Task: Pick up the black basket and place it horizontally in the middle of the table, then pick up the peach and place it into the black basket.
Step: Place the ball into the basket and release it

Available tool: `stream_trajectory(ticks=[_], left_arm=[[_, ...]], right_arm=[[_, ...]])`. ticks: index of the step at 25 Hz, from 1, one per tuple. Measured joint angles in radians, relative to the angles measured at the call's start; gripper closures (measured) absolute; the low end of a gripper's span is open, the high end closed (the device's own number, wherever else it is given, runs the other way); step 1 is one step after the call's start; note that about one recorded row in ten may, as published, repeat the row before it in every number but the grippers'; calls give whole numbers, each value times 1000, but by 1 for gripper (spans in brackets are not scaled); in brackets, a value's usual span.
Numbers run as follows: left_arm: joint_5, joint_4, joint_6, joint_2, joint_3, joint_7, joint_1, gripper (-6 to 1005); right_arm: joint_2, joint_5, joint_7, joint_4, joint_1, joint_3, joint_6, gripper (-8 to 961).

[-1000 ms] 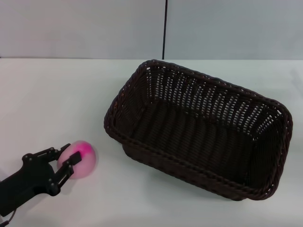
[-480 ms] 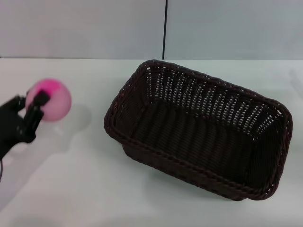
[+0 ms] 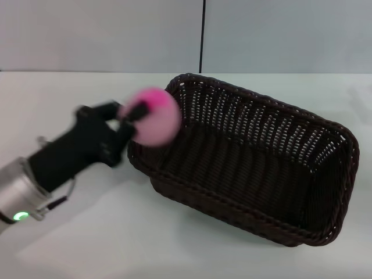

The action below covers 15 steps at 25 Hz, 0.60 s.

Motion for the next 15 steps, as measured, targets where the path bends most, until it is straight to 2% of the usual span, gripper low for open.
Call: stream_trajectory(ticks=[4,5,7,15], left_arm=[[1,-5,-23,-2,65,3,-22,908],[3,-21,-66,-4,115,21,-42,913],[6,-34,-94,-4,124,37,-49,943],[2,-72,-217,-5,120,115,-68,946]], right_arm=[[5,0,-2,4,2,0,11,322],[7,0,-2,4,3,0,14,322],[8,0,-2,4,6,-1,16,322],[10,-3,-28,31,28,-14,21,322]])
